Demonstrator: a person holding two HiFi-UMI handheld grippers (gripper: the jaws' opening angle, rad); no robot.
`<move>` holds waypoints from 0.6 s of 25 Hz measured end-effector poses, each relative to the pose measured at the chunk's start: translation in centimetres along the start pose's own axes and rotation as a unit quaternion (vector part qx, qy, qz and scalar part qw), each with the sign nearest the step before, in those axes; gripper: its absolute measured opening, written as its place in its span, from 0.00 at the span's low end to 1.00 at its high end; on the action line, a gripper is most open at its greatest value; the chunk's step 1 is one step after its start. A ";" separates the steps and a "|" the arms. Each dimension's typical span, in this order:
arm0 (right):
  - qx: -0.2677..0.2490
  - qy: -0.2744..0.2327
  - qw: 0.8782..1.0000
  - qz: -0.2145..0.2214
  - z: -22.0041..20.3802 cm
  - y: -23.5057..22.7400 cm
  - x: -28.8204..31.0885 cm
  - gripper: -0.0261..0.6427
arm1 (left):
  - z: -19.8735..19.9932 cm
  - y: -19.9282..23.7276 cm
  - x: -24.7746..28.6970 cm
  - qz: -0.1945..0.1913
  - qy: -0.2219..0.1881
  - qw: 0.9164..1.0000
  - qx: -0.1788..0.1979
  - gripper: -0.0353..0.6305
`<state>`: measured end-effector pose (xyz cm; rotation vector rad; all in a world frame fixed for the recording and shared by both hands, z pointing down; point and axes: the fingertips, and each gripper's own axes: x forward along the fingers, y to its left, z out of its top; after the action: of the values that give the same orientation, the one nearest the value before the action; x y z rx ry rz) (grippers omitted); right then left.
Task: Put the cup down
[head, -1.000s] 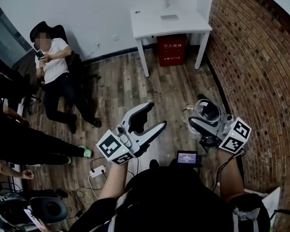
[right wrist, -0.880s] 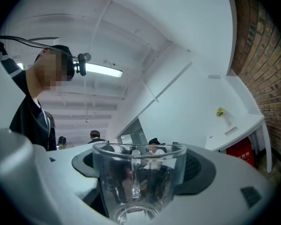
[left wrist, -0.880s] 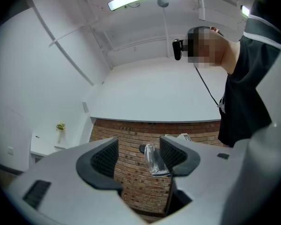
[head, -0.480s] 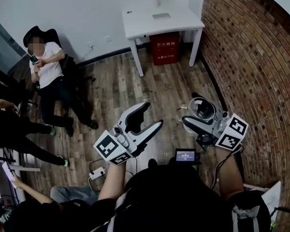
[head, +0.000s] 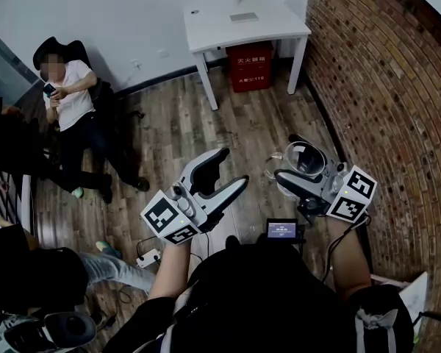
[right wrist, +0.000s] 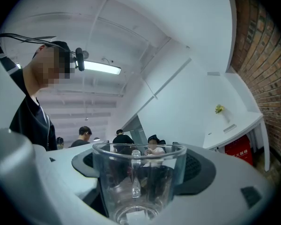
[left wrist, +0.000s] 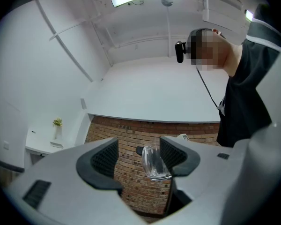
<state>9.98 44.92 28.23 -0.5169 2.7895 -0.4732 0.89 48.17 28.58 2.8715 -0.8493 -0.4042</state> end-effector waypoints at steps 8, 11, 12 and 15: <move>-0.003 0.004 1.000 -0.006 -0.3 -0.6 -0.4 0.69 | -0.7 -0.3 0.4 -0.005 0.003 1.000 0.000 0.45; -0.001 0.002 1.000 -0.009 0.2 -1.3 -1.0 0.69 | -0.7 -0.3 1.3 -0.005 -0.002 1.000 0.000 0.43; 0.000 0.002 1.000 -0.010 0.5 -1.7 -1.3 0.69 | -0.7 -0.2 1.8 -0.002 -0.004 1.000 -0.001 0.43; 0.004 0.000 1.000 -0.014 0.9 -2.8 -2.2 0.69 | -0.9 0.1 2.8 0.011 -0.004 1.000 -0.001 0.41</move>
<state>13.08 43.04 28.85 -0.5550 2.7817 -0.4905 3.37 46.55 28.81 2.8571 -0.8811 -0.4140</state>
